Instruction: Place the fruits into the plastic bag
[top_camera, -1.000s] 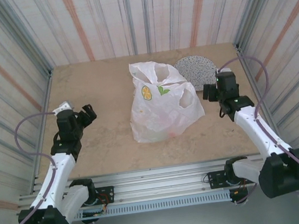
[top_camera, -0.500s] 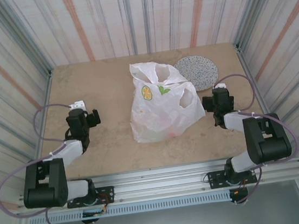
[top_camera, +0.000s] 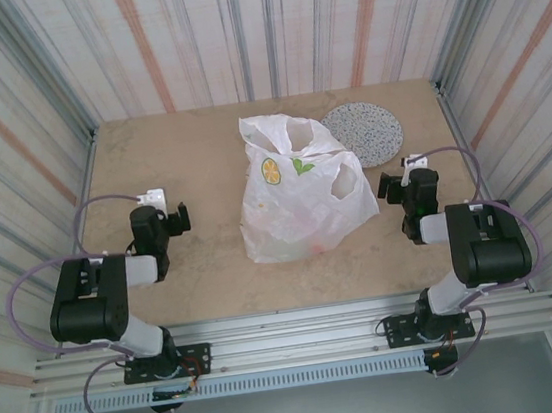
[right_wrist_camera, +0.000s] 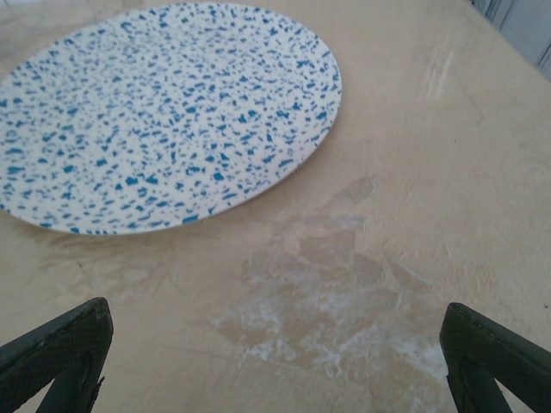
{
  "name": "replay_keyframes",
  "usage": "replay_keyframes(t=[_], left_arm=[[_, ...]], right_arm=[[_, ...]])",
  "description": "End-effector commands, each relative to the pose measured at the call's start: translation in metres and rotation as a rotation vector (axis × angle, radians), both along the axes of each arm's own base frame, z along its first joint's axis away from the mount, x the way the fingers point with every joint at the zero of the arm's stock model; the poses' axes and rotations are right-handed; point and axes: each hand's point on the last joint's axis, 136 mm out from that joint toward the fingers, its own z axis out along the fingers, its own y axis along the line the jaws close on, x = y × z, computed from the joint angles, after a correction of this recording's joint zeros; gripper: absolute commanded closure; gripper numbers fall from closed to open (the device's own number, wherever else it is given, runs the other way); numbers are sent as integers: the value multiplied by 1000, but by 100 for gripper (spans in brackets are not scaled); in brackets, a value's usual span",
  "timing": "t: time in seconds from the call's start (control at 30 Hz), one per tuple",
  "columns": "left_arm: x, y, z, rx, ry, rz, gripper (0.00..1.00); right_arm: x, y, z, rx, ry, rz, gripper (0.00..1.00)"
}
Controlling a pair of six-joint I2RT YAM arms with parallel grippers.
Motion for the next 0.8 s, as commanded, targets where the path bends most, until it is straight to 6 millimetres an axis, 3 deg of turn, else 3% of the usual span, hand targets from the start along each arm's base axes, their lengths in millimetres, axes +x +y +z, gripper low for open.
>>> replay_keyframes(t=[0.0, 0.77], left_arm=[[4, 0, 14, 13, -49, -14, 1], [5, -6, 15, 16, -54, -49, 1]], right_arm=[[5, 4, 9, 23, -45, 14, 1], [5, 5, 9, 22, -42, 16, 1]])
